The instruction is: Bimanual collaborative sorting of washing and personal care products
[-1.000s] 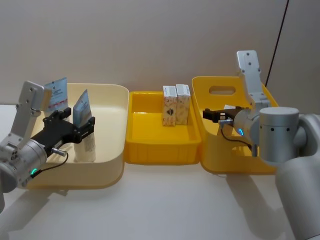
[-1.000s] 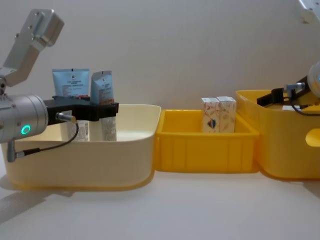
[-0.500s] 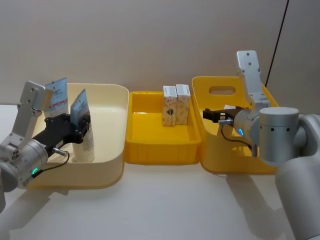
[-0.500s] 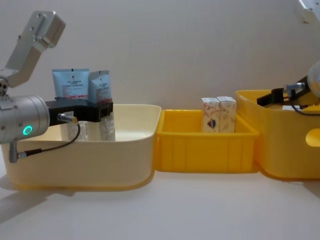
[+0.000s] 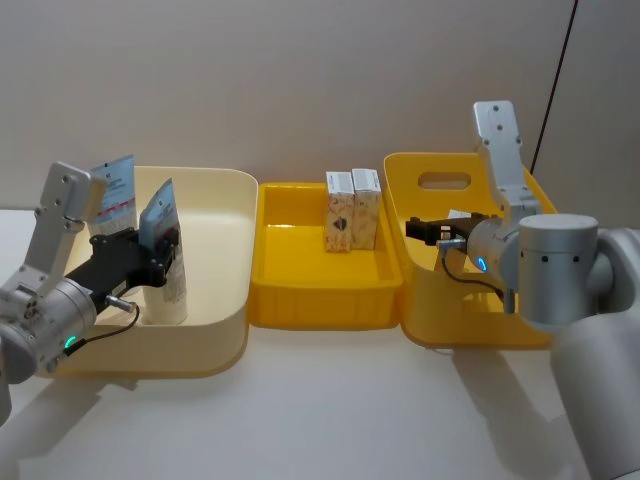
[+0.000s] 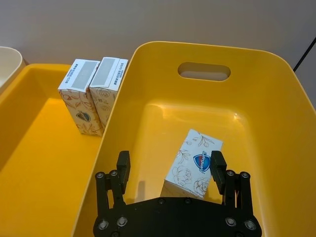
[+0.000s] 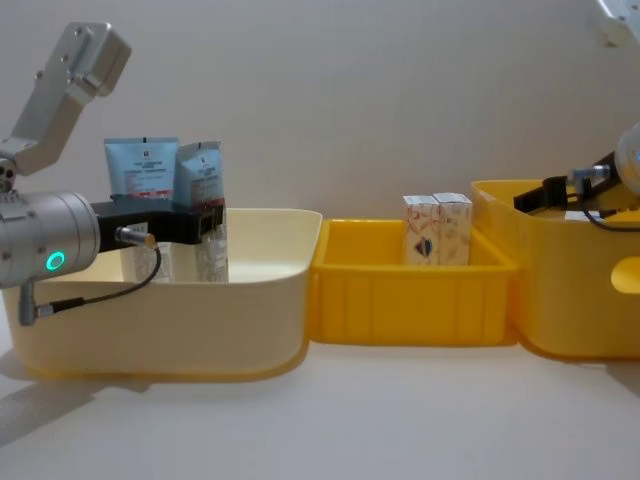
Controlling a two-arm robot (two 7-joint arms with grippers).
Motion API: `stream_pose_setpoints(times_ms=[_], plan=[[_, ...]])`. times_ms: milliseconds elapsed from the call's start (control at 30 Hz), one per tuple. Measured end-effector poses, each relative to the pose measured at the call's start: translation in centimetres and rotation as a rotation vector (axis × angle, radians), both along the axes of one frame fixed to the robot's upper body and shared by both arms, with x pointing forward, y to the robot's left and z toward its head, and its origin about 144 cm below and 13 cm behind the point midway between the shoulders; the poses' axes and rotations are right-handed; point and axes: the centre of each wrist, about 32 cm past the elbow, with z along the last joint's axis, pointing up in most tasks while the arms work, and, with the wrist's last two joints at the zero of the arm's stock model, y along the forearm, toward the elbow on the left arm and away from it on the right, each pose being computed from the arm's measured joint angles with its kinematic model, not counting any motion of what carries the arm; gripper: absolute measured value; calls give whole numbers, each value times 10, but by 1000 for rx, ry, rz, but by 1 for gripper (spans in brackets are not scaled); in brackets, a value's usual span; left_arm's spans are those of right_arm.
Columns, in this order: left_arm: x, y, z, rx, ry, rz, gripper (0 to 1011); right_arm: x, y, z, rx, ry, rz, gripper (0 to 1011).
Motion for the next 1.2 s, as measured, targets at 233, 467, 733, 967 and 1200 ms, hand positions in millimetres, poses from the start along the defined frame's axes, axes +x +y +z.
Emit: stream_pose_setpoints(times_ms=[233, 467, 733, 967, 1200], plan=[[0, 0, 0, 0, 0, -1, 240, 0, 0, 0, 0, 0, 0, 1001], [0, 0, 0, 0, 0, -1, 239, 0, 0, 0, 0, 0, 0, 1001], [0, 0, 0, 0, 1, -1, 239, 0, 0, 0, 0, 0, 0, 1001], [0, 0, 0, 0, 1, -1, 240, 0, 0, 0, 0, 0, 0, 1001], [0, 0, 0, 0, 1, -1, 240, 0, 0, 0, 0, 0, 0, 1001]])
